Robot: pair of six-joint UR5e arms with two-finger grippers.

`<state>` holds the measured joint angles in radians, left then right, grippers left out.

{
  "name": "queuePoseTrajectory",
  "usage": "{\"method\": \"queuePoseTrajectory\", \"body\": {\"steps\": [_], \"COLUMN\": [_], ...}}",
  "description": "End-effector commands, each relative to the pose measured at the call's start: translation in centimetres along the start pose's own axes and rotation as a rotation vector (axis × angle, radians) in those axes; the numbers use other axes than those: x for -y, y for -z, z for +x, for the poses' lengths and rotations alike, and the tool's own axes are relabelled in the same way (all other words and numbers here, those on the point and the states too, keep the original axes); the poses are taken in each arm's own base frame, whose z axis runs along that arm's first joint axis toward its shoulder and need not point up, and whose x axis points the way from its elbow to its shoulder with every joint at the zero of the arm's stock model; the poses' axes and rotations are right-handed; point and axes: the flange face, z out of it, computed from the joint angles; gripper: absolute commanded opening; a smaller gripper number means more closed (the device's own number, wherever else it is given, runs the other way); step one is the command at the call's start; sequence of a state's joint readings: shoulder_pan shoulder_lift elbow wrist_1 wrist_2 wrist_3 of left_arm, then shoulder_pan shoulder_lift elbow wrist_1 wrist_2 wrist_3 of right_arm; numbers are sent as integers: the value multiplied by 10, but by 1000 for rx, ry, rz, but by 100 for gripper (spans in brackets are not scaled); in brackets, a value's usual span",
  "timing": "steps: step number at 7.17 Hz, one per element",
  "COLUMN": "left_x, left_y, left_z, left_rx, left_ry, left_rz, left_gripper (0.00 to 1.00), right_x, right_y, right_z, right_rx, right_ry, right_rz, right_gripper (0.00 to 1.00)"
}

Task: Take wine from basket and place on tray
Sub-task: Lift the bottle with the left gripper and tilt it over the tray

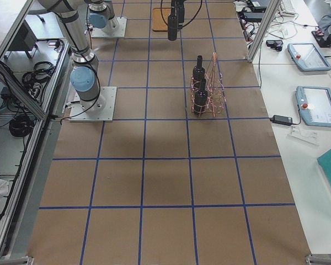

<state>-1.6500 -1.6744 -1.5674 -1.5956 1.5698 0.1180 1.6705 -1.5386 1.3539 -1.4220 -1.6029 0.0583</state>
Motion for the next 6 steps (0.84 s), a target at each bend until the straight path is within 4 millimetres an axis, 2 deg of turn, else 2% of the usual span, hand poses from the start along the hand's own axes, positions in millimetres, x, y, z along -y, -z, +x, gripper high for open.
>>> {"method": "queuePoseTrajectory", "body": {"steps": [1, 3, 4, 5, 6], "left_x": [-10, -21, -32, -48, -62], "left_y": [31, 25, 8, -13, -24], "left_z": [-62, -150, -182, -197, -211], "left_rx": [71, 75, 45, 27, 21], "left_ry": [-43, -135, -165, -163, -140], "left_rz": [8, -27, -65, -87, -77], "left_gripper": [0, 0, 0, 0, 0], "right_x": [0, 0, 0, 0, 0], "right_y": [0, 0, 0, 0, 0], "right_z": [0, 0, 0, 0, 0], "right_rx": [0, 0, 1, 1, 0], "right_ry": [0, 0, 0, 0, 0], "right_rz": [-1, -1, -1, -1, -1], "right_gripper": [100, 100, 100, 100, 100]}}
